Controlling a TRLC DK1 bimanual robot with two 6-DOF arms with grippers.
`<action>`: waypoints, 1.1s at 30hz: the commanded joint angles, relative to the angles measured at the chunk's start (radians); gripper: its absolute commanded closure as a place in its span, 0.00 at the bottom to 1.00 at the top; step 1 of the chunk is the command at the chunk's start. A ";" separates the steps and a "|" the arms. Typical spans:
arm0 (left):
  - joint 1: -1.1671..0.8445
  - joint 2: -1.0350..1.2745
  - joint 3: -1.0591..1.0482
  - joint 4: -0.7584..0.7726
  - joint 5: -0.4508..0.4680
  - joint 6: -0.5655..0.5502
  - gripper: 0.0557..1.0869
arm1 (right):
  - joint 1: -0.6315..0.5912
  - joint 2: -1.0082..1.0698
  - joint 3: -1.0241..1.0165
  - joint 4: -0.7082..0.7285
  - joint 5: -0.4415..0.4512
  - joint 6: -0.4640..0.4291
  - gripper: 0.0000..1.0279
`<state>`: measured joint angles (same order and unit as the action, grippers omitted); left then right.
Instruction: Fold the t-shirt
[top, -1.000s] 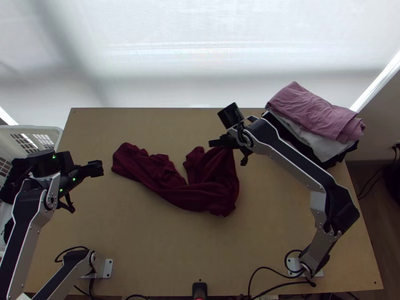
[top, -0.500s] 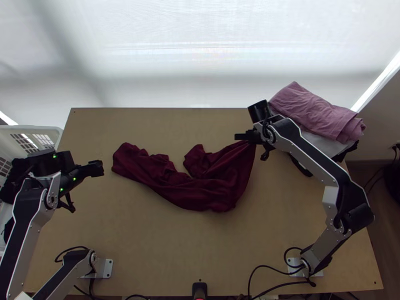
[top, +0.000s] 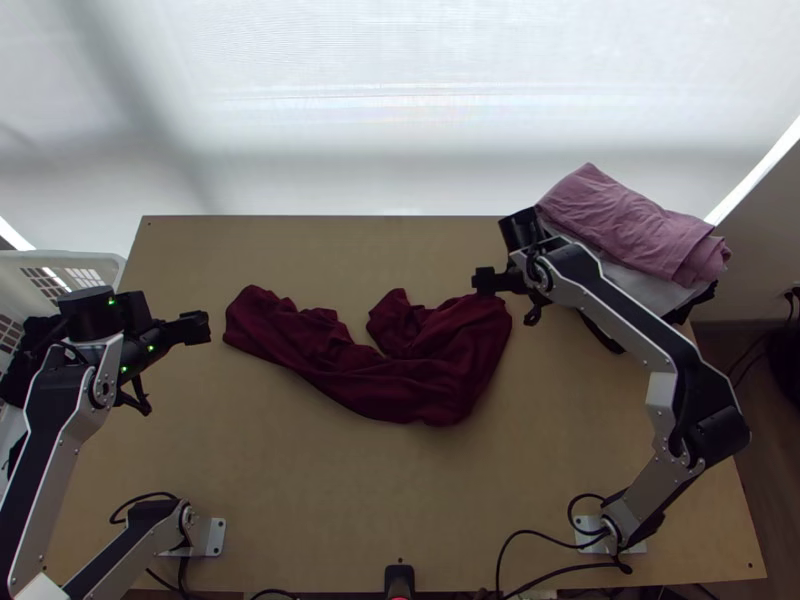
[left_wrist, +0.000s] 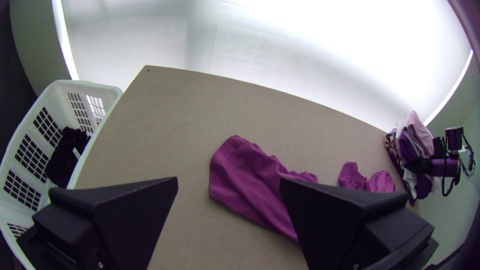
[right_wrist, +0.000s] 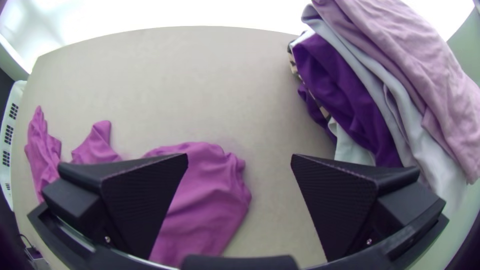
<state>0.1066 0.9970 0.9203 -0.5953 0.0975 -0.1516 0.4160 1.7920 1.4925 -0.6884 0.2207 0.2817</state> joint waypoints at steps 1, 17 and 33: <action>-0.004 0.008 0.026 0.002 0.010 0.018 0.04 | -0.031 0.027 0.123 -0.007 -0.073 -0.026 0.05; 0.007 0.014 0.043 -0.001 0.008 0.017 0.04 | 0.138 0.394 0.756 -0.701 -0.116 0.137 0.17; 0.013 0.025 0.048 0.003 0.008 0.018 0.04 | 0.210 0.534 0.703 -0.691 -0.146 0.125 0.15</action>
<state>0.1104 1.0100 0.9390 -0.5957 0.0975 -0.1516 0.6106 2.2829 2.2227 -1.3907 0.0845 0.4110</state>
